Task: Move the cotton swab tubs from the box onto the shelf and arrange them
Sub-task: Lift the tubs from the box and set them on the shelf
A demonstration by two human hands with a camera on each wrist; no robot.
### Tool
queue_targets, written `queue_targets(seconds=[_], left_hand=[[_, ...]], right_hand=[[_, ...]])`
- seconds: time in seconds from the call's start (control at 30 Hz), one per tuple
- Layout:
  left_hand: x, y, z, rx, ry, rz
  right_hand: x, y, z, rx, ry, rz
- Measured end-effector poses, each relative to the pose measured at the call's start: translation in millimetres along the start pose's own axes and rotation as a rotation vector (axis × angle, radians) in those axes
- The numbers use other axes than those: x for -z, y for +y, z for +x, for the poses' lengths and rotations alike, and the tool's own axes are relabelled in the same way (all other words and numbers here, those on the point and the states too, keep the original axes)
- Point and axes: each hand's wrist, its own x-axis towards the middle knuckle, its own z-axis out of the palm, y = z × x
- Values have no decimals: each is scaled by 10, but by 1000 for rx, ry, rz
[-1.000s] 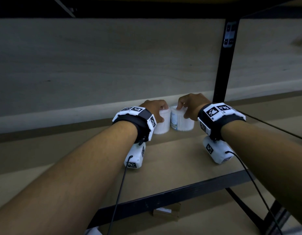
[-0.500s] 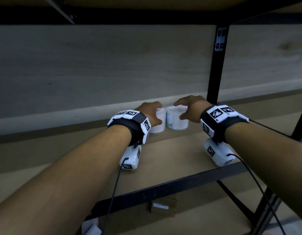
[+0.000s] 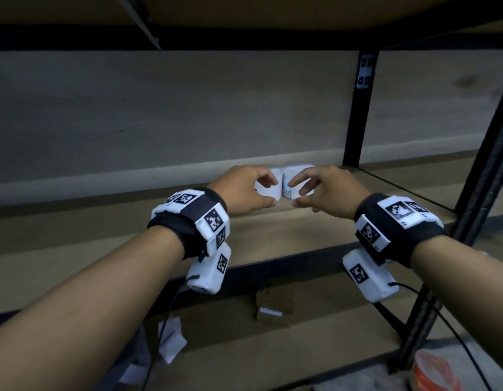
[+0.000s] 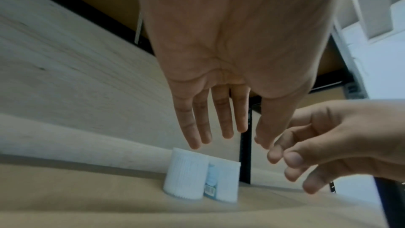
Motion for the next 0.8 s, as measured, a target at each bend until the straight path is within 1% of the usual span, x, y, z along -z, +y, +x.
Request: queue_targets(seconds=[0.2,0.3,0.37,0.6,0.7,0.8], left_hand=[[59,45,-774,13,-10,-35],[4,-9,-1138,75,-61,-96],[-59,-79,-1337,101,-85,-121],[-285,-327,-1841,183,-128,-183],[-423,-424,-2017,216,-193,-188],[-660,-586,-2174,244,-257,-190]], right_hand=[[-111,-235,-432,45,-60,116],[-284,-291,-625,71,-93,104],[-416,-336,-752,62,-130,122],[-894,-456,-1103,52,-244,151],[-1157,-442,-1260,33,-285,142],[-1452,-388,-1411,3,-358,94]])
